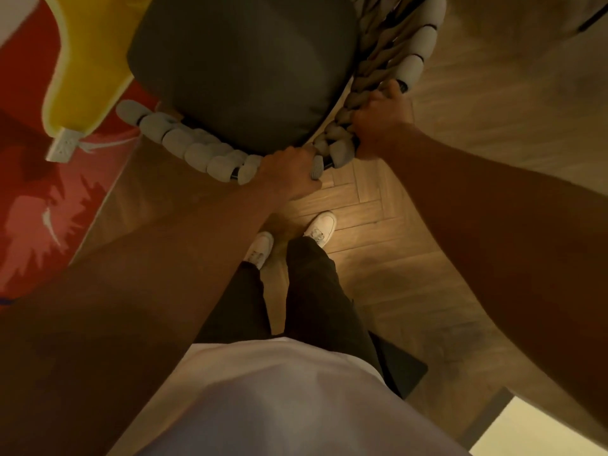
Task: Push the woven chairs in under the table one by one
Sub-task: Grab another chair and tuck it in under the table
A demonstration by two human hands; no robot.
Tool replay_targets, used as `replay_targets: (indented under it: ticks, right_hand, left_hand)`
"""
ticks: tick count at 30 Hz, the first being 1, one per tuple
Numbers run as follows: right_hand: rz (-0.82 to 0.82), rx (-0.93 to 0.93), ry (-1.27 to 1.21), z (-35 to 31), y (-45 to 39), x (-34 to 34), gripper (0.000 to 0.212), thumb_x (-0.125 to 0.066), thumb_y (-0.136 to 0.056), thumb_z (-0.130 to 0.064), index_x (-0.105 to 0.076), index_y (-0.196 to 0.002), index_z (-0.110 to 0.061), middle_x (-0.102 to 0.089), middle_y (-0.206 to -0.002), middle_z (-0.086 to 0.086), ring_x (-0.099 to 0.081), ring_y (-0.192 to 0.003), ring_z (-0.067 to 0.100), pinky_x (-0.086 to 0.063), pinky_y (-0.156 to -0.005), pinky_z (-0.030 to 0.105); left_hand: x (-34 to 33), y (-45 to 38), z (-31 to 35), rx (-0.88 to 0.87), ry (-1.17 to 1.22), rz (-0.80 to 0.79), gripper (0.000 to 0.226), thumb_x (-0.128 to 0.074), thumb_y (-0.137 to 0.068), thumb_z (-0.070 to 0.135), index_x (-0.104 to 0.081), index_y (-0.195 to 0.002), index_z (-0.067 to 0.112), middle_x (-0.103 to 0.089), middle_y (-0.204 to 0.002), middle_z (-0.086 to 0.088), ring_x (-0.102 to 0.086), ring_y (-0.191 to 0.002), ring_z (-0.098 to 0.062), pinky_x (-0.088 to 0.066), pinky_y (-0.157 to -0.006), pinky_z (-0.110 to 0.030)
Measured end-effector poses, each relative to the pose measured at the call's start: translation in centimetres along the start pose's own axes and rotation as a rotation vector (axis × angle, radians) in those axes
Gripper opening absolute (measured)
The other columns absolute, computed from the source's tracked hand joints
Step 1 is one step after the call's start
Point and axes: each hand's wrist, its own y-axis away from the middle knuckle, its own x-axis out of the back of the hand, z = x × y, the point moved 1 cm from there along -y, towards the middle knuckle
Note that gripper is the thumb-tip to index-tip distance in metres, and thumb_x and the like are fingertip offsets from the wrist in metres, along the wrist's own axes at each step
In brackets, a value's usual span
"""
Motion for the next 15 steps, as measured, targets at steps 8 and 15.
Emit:
replay_targets:
  ticks: [8,15]
  right_hand:
    - [-0.016,-0.088,-0.068,-7.6,5.0,-2.0,0.050,-0.062,-0.082,-0.054,-0.059,-0.128,-0.033,-0.061,-0.123,0.002,-0.051,-0.120,0.027,-0.030,-0.106,0.049]
    - [-0.026,-0.203,-0.167,-14.9,9.2,-3.3,0.049,-0.062,-0.082,-0.053,-0.061,-0.126,-0.033,-0.061,-0.123,0.002,-0.051,-0.120,0.027,-0.029,-0.108,0.048]
  left_hand:
    - [-2.7,6.1,-3.6,-0.148,-0.066,-0.051,0.057,-0.069,-0.081,0.045,-0.055,-0.131,0.022,-0.065,-0.119,-0.006,-0.065,-0.105,-0.029,-0.056,-0.083,-0.043]
    - [-4.1,11.5,-6.7,-0.240,-0.176,-0.069,0.050,-0.068,-0.079,0.045,-0.058,-0.124,0.026,-0.067,-0.112,-0.004,-0.066,-0.097,-0.029,-0.049,-0.071,-0.036]
